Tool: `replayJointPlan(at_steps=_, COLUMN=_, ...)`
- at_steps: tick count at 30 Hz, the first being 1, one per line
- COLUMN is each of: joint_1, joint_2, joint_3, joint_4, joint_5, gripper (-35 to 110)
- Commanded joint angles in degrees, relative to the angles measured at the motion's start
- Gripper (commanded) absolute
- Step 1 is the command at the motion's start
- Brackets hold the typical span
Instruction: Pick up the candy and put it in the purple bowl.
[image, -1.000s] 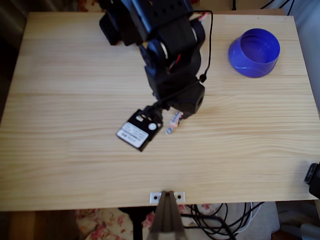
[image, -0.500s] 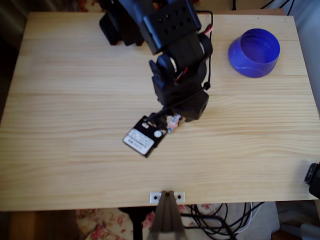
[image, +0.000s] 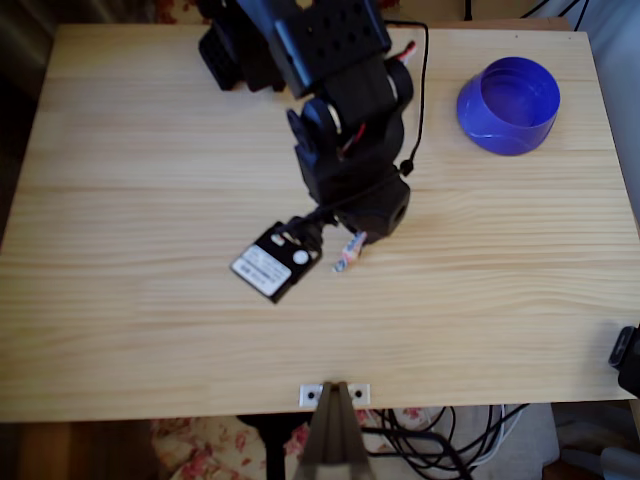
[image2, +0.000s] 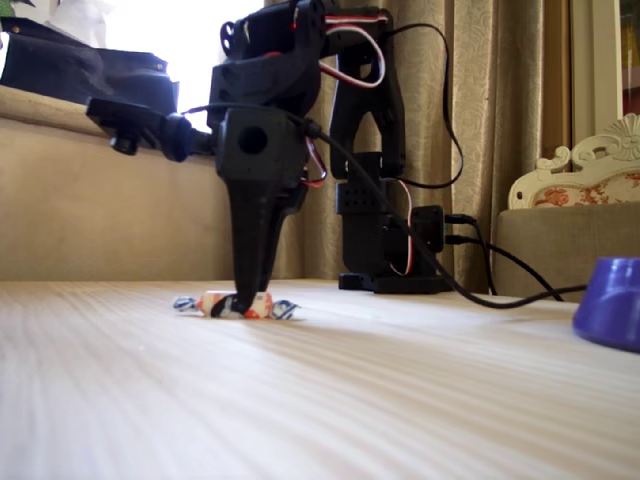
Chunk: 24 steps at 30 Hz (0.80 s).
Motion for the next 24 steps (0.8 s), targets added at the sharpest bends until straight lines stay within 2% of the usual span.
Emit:
replayJointPlan(at_steps=1, joint_1=-0.1, joint_2=10.7, joint_3=3.3, joint_4=0.2, joint_5=1.0, gripper=0)
replayJointPlan(at_steps=10, joint_1=-0.4, joint_2=21.6, joint_3=5.8, joint_4=3.1, joint_5=-5.7, gripper=0)
replayJointPlan(at_steps=16, joint_1=-1.1, joint_2=35.4, joint_3=11.5, joint_4=3.7, joint_5=-11.6, gripper=0)
replayJointPlan(at_steps=24, joint_1=-11.4, joint_2=46.1, joint_3=11.3, joint_4=6.5, joint_5=-28.0, gripper=0)
